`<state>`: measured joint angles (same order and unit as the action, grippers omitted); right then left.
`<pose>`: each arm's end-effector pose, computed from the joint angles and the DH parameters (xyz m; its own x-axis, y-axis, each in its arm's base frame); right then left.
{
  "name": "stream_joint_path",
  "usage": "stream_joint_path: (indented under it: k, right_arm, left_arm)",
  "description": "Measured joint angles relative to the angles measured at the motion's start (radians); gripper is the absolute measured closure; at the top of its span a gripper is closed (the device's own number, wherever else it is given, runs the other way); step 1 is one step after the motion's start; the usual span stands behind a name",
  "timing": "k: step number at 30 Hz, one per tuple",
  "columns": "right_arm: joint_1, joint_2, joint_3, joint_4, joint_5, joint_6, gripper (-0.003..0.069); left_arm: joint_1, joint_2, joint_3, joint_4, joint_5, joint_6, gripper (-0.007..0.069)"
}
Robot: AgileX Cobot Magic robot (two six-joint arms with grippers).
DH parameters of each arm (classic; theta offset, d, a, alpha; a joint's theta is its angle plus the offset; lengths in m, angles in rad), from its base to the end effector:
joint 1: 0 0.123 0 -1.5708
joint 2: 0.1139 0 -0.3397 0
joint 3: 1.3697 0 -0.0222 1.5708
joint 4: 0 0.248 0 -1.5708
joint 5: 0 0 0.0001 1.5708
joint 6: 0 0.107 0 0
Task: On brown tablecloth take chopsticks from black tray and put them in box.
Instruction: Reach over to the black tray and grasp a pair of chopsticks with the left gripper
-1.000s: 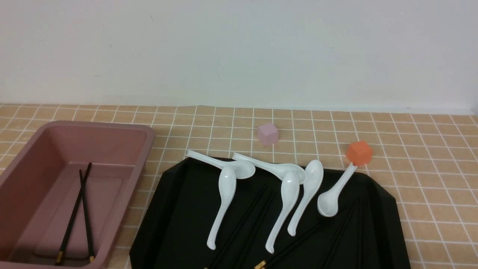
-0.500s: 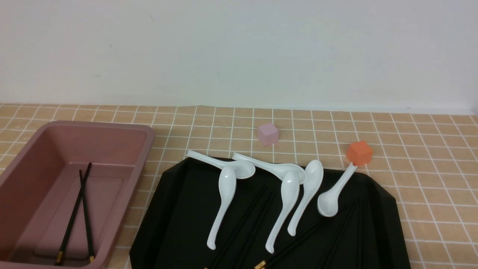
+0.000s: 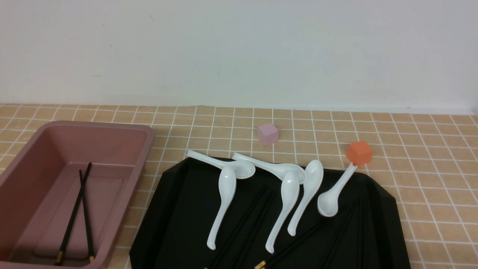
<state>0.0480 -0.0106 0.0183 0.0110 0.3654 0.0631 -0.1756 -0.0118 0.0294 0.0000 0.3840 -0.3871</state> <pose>0.0102 0.0009 0.1696 -0.2847 0.0597 -0.9568 -0.0310 0.9970 0.0714 0.0095 -0.0017 0.1638 -0.3479 -0.3217 -0.8806 0.0468 0.9322 -0.3590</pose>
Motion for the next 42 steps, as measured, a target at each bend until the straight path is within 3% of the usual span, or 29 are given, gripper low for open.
stream_joint_path:
  k: [2, 5, 10, 11, 12, 17, 19, 24, 26, 29, 36, 39, 42]
  right_arm:
    - [0.000, 0.000, 0.000, 0.000, 0.000, 0.000, 0.0419]
    - [0.000, 0.000, 0.000, 0.000, 0.000, 0.000, 0.0419]
    - [0.000, 0.000, 0.000, 0.000, 0.000, 0.000, 0.0419]
    - [0.000, 0.000, 0.000, 0.000, 0.000, 0.000, 0.0419]
    - [0.000, 0.000, 0.000, 0.000, 0.000, 0.000, 0.0419]
    - [0.000, 0.000, 0.000, 0.000, 0.000, 0.000, 0.0419]
    - [0.000, 0.000, 0.000, 0.000, 0.000, 0.000, 0.0419]
    - [0.000, 0.000, 0.000, 0.000, 0.000, 0.000, 0.0419]
    - [0.000, 0.000, 0.000, 0.000, 0.000, 0.000, 0.0419]
    - [0.000, 0.000, 0.000, 0.000, 0.000, 0.000, 0.0419]
    - [0.000, 0.000, 0.000, -0.001, 0.000, 0.000, 0.0419]
    - [0.000, 0.000, 0.000, -0.001, 0.000, 0.000, 0.0419]
    - [0.000, 0.000, 0.000, -0.001, 0.000, 0.000, 0.0419]
  left_arm:
    - [0.000, 0.000, 0.000, -0.035, 0.000, -0.022, 0.0491]
    - [0.000, 0.000, 0.000, -0.213, -0.005, -0.127, 0.0490]
    - [0.000, 0.000, 0.000, -0.678, -0.015, -0.390, 0.0487]
    - [0.000, 0.000, 0.000, -0.678, -0.015, -0.390, 0.0487]
    - [0.000, 0.000, 0.000, -0.787, -0.026, -0.427, 0.0485]
    - [0.000, 0.000, 0.000, -0.898, -0.115, -0.434, 0.0484]
    - [0.000, 0.000, -0.018, -0.905, -0.138, -0.379, 0.0497]
    - [0.000, 0.041, -0.273, -0.881, -0.122, -0.023, 0.0589]
    - [0.000, 0.084, -0.338, -0.872, -0.095, 0.049, 0.0613]
    - [0.000, 0.322, -0.557, -0.805, 0.101, 0.172, 0.0637]
    - [-0.001, 0.872, -0.893, -0.534, 0.686, 0.185, 0.0637]
    - [-0.045, 1.066, -0.936, -0.468, 0.768, 0.185, 0.0637]
    - [-0.217, 1.256, -0.946, -0.422, 0.744, 0.182, 0.0637]
